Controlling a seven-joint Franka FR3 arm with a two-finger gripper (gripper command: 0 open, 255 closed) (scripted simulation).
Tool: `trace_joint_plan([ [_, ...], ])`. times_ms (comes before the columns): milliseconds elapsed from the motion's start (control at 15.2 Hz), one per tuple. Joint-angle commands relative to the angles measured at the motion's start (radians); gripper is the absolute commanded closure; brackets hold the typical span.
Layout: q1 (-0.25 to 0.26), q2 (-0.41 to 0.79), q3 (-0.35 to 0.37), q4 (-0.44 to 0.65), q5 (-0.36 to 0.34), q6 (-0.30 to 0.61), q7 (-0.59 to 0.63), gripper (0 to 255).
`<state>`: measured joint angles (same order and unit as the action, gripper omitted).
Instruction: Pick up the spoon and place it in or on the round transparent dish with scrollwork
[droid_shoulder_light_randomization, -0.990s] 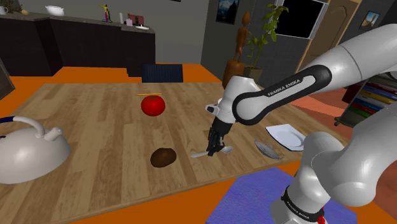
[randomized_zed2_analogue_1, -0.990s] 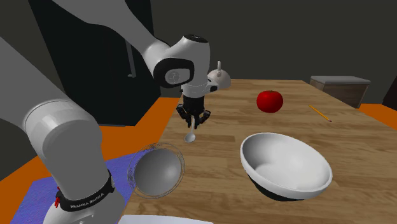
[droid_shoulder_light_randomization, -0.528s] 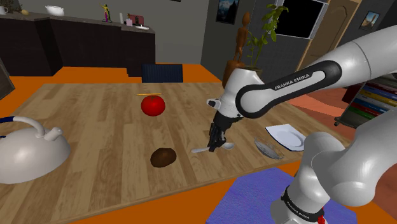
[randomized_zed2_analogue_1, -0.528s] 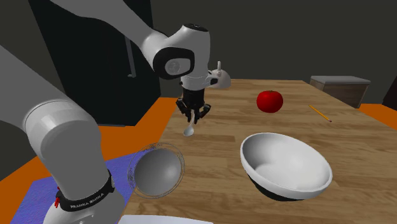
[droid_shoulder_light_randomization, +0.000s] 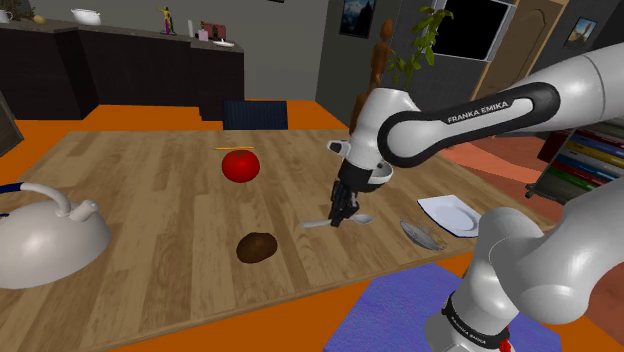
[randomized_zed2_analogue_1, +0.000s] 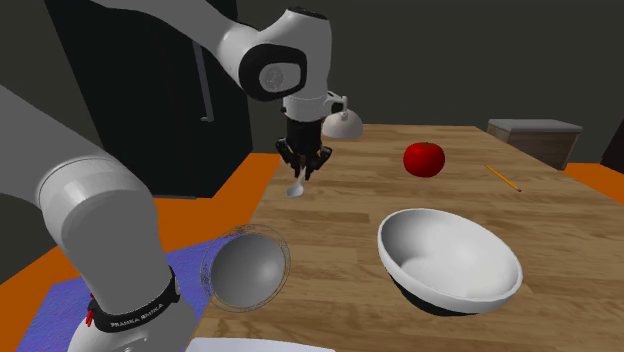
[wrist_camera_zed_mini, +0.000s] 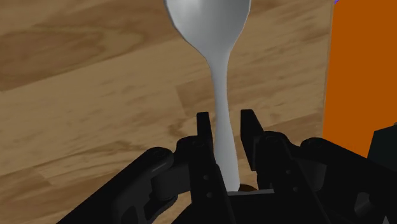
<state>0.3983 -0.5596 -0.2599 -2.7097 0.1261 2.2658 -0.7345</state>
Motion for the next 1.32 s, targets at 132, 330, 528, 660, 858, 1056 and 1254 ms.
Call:
trace_joint_plan([
  [132, -0.006, -0.028, 0.009, 0.036, -0.008, -0.063, 0.017, 255],
  [330, -0.009, -0.046, 0.015, 0.065, -0.013, -0.109, 0.029, 255],
  [528, -0.011, -0.060, 0.021, 0.096, -0.016, -0.153, 0.039, 255],
  [660, -0.026, -0.101, 0.015, 0.073, -0.029, -0.174, 0.032, 255],
  [858, -0.075, -0.223, -0.006, 0.009, -0.068, -0.237, 0.007, 255],
  [1056, -0.132, -0.344, -0.032, -0.043, -0.111, -0.314, -0.026, 255],
  [1254, -0.195, -0.460, -0.064, -0.082, -0.156, -0.402, -0.066, 255],
])
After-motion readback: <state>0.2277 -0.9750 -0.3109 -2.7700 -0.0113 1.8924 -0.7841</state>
